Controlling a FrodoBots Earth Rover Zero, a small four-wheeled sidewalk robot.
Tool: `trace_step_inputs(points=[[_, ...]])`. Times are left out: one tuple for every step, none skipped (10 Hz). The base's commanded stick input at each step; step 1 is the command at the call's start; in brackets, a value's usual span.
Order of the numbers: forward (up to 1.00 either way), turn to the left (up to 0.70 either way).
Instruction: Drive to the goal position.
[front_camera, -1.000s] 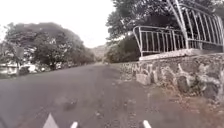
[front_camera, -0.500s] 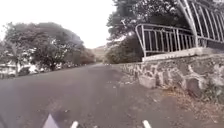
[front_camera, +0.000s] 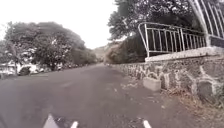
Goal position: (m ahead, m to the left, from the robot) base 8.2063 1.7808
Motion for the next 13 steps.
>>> trace_step_inputs(points=[[0.50,0.00],[0.50,0.00],[0.50,0.00],[0.50,0.00],[0.50,0.00],[0.50,0.00],[0.50,0.00],[0.50,0.00],[0.50,0.00],[0.50,0.00],[0.50,0.00],[0.50,0.00],[0.50,0.00]])
